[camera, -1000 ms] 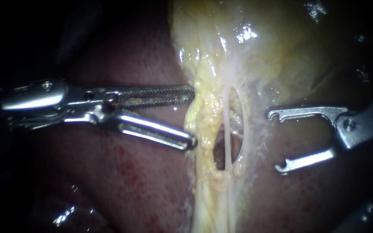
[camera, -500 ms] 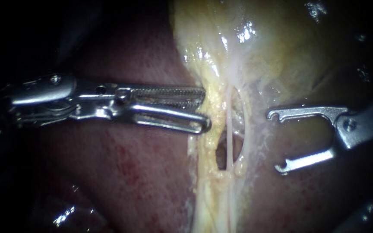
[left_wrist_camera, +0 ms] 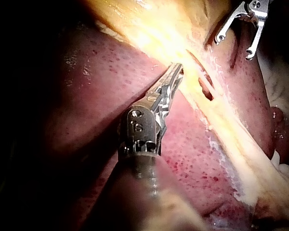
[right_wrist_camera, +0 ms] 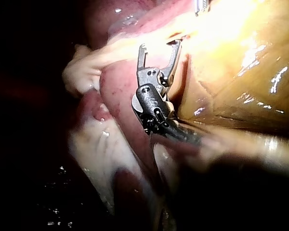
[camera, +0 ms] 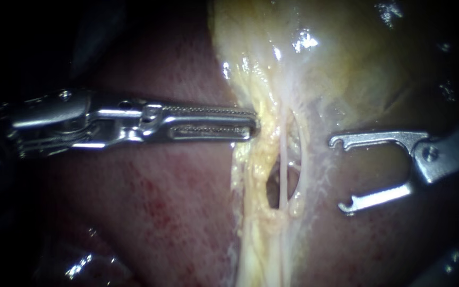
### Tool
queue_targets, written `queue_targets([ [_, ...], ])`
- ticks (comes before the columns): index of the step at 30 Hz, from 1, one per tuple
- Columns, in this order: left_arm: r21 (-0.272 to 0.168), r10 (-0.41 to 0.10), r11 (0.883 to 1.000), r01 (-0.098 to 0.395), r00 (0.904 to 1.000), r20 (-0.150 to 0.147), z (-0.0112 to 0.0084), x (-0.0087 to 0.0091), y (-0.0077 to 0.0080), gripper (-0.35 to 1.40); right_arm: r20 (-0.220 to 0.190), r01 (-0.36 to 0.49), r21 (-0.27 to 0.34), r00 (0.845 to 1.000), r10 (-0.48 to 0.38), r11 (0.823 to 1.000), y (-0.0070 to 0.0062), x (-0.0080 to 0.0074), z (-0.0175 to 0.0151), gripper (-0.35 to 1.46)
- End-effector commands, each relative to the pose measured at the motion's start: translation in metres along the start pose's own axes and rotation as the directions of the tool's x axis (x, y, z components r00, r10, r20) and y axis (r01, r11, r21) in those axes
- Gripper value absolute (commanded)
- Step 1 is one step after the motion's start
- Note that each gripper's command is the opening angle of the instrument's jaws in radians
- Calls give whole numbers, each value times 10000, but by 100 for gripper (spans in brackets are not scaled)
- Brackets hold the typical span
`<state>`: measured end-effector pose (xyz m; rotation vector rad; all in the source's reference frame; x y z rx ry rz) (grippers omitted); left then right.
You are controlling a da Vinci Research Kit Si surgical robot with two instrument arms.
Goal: Grabbing gallbladder
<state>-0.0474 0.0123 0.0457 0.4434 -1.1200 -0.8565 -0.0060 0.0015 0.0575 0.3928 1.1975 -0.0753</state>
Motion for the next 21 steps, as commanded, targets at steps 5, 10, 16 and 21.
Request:
queue_targets([
  [5,-75,-18,10000,18,10000,5,-3,1,0,-35,2,-2,-3,10000,2,10000,0,0,0,59],
  [10,-116,-30,9999,31,10000,18,-5,2,0,-35,2,-2,-3,10000,2,10000,0,0,0,59],
  [16,-145,-37,9999,37,10000,27,-5,3,0,-35,2,0,-2,10000,0,10000,0,0,0,59],
  [21,-180,-38,9998,39,10000,39,-6,3,-1,-35,2,0,-2,10000,0,10000,0,0,0,59],
])
